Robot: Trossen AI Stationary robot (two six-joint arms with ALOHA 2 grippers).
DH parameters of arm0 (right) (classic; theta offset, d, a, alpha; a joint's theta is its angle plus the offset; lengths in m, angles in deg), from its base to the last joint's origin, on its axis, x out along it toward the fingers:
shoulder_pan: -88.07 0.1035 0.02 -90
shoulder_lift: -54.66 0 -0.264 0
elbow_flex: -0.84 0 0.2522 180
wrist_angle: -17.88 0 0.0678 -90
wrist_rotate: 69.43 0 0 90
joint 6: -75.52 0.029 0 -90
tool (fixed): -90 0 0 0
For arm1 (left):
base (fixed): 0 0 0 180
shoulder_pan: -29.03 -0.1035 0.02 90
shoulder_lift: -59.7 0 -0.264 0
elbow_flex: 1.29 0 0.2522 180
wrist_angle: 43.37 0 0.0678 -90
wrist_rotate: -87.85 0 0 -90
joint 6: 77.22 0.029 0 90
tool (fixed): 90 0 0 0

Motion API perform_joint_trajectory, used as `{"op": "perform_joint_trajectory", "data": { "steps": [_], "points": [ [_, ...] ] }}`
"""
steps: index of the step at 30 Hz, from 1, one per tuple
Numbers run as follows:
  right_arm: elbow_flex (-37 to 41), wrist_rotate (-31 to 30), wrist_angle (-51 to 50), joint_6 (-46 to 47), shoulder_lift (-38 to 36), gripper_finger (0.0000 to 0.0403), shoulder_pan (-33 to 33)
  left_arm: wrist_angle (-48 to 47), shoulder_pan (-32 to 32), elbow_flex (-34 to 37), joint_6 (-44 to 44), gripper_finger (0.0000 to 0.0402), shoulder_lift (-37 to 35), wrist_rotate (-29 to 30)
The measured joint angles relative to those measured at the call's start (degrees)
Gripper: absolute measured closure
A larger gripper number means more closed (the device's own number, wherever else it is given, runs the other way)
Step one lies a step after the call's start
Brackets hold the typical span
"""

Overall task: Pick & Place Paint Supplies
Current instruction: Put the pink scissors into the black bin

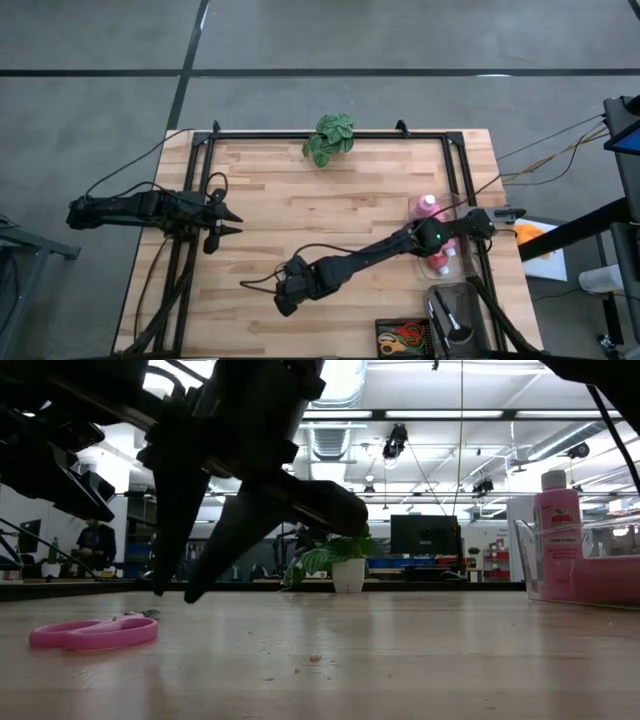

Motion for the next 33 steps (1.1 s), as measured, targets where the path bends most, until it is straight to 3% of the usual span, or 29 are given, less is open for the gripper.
{"op": "perform_joint_trajectory", "data": {
  "steps": [16,25,33],
  "points": [
    [4.5,-0.1,6.1,-0.3,0.0,0.0328,0.0,0.0,0.0,0.0,0.0,0.0252,0.0,0.0],
    [4.0,0.3,-1.6,-0.2,-0.3,0.0328,0.0,0.0,0.0,0.0,0.0,0.0252,0.0,0.0],
    [4.0,4.3,-9.0,-0.4,-0.8,0.0328,0.0,0.0,0.0,0.0,0.0,0.0252,0.0,0.0]
  ]
}}
